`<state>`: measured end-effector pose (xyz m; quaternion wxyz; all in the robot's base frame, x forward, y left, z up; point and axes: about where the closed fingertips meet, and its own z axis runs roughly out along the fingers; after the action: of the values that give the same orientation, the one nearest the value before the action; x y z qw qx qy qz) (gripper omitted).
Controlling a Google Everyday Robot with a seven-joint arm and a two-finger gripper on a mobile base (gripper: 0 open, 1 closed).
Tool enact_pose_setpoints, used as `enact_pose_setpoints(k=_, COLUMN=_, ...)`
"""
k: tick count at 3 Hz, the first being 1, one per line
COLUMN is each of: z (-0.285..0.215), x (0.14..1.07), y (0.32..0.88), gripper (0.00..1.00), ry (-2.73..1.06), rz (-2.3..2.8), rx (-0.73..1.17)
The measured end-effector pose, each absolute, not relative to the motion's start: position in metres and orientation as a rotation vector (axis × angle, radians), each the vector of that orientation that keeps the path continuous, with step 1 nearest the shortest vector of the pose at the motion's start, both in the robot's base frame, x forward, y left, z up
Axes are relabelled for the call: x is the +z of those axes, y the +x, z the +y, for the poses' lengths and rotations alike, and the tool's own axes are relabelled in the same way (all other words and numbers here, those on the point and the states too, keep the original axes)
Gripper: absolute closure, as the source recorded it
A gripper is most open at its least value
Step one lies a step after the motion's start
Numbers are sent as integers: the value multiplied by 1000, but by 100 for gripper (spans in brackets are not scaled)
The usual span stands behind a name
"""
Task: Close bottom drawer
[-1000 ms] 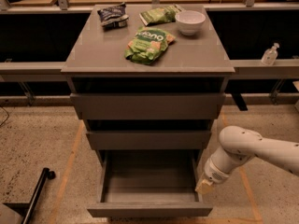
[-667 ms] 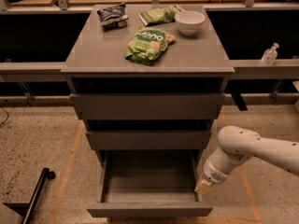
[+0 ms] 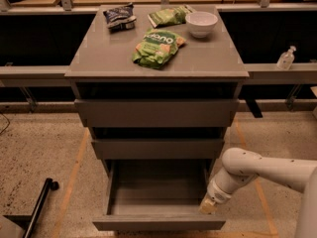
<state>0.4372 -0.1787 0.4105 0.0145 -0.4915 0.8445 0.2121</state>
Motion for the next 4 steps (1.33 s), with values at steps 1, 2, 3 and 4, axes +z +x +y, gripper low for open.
enact_pose_setpoints(k=1, z=-171, x=371, y=441, gripper=100, ry=-1495, rz=2658, rx=682)
enact_pose_setpoints(k=2, z=-162, x=325, y=438, gripper=100, ry=-1478, rz=2727, rx=762)
enact_pose_setpoints(k=3, z=-160, x=316, y=433, gripper=100, ry=-1478, rz=2736, rx=784)
enact_pose_setpoints(k=4, z=-164, x=308, y=428, gripper=100, ry=-1471, rz=2779, rx=734)
